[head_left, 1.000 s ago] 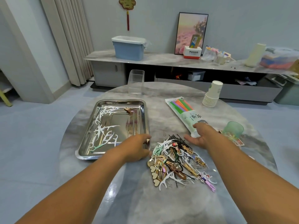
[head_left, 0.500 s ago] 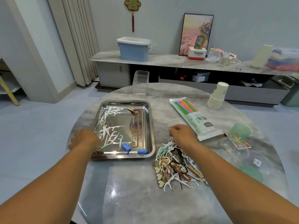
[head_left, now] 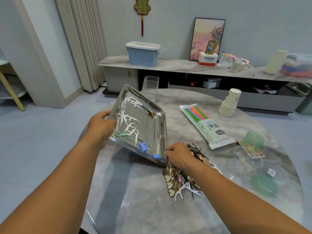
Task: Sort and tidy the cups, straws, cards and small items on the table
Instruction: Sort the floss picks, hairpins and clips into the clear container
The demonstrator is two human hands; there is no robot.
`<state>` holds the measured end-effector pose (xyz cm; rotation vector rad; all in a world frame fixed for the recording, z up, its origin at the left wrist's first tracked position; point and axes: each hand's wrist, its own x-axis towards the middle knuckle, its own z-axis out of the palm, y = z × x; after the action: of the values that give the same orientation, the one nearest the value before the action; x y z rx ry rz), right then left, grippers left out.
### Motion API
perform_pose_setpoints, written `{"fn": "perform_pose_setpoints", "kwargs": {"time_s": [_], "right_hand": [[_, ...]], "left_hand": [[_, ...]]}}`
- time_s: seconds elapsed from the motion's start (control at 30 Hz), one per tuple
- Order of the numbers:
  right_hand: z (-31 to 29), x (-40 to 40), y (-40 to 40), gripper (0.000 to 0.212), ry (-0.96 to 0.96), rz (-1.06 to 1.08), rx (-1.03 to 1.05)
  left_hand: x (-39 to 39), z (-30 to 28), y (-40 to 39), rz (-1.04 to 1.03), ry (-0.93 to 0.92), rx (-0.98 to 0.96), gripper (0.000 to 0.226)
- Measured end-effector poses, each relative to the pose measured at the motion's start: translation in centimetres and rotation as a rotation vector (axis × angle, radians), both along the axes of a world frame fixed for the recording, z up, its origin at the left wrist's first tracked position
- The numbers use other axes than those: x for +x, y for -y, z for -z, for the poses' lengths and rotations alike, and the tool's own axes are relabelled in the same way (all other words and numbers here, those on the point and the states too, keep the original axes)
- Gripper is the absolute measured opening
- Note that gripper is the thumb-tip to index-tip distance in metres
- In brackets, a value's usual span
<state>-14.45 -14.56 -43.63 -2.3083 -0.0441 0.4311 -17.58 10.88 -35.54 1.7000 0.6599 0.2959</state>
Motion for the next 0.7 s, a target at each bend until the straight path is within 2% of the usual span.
{"fn": "perform_pose_setpoints", "kwargs": {"time_s": [0.1,0.33,0.53,0.63,0.7], "right_hand": [[-0.1,-0.3,-0.1,0.024,0.013,0.012,0.010],[-0.2,-0.9,0.9,0.025,-0.019,0.009,0.032],[-0.4,-0.7,1.1,0.022,-0.015,0.034,0.075],[-0.5,-0.4,1.3,0.016,0.005,0.039,0.074],[-0.5,-0.1,1.3,0.021,0.005,0.055,0.089]], "left_hand": [[0.0,-1.0,1.5,0.041,0.041,-0.025,0.048],[-0.3,-2.1,2.8,0.089,0.066,0.050,0.055],[-0.2,-3.9,4.8,0.146,0.123,0.312,0.067],[-0.2,-4.7,6.3,0.220,0.217,0.454,0.069],[-0.4,-5.1,7.3,0.267,0.310,0.548,0.071]]}}
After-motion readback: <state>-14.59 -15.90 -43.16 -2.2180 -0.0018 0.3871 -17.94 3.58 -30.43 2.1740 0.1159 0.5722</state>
